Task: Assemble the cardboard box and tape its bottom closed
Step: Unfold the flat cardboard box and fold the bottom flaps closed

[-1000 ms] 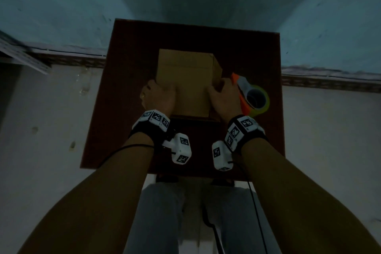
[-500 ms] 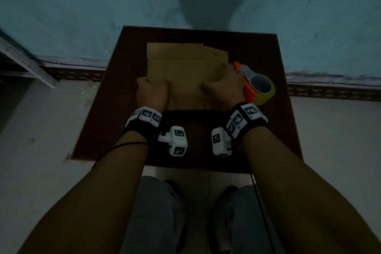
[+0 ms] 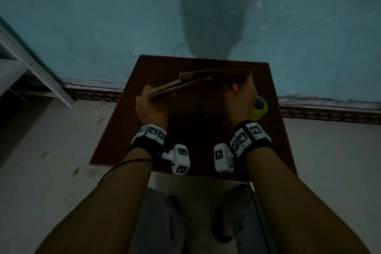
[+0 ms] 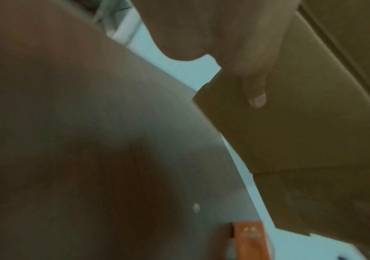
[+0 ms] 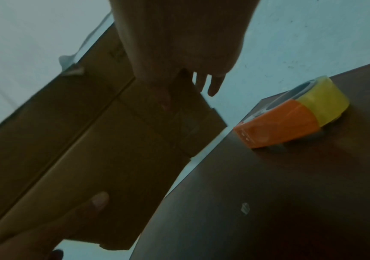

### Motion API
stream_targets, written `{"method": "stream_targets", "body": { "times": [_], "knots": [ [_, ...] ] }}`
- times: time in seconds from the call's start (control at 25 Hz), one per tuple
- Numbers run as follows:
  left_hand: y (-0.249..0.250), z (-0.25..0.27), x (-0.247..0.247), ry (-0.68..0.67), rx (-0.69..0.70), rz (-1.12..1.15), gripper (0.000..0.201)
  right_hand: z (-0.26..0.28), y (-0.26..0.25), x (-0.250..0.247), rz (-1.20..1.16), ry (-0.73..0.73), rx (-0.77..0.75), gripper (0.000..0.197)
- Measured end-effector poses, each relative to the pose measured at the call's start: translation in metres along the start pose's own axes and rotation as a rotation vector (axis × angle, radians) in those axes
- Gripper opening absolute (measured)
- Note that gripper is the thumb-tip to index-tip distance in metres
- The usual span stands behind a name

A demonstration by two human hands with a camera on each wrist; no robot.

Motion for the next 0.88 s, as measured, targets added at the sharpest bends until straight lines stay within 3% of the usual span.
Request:
{"method": "stream_targets", "body": {
  "times": [0.08,0.2,0.32,0.4,0.48,0.72,0.88],
  "knots": [
    [-0.007,0.004,0.007,0.036,-0.079,-0.005,0.023,-0.004,0.008,0.007,-0.031,-0.039,0.025,0.024],
    [-0.011,0.005,0.027,0.049,-0.061,0.247,0.04,-0.006,0.023,0.017,-0.131,-0.091,0.044,0.025],
    [-0.015,-0.005,0.048,0.103,-0.066,0.477,0.029,-0.007,0.039,0.033,-0.134,-0.147,0.042,0.035],
    [-0.022,-0.014,0.059,0.098,-0.045,0.584,0.032,-0.006,0.05,0.045,-0.143,-0.161,0.056,0.041],
    [-0.03,-0.023,0.074,0.079,-0.108,0.693,0.034,-0.006,0.054,0.054,-0.149,-0.158,0.047,0.044],
    [-0.035,-0.032,0.085,-0.023,-0.135,0.684,0.039,-0.022,0.049,0.074,-0.126,-0.114,0.078,0.04],
    [-0.038,-0.03,0.082,-0.141,-0.12,0.547,0.037,-0.028,0.041,0.064,-0.13,-0.08,0.029,0.038]
  ]
}}
Point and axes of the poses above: each hand's wrist, its own z-axis away from the middle knuckle, its own x-axis out of the palm, y = z × x, the point moved 3 cm from there along -z, towards the middle knuckle, and after that the axes turned 14 degrees about y, right-handed, at the moved point
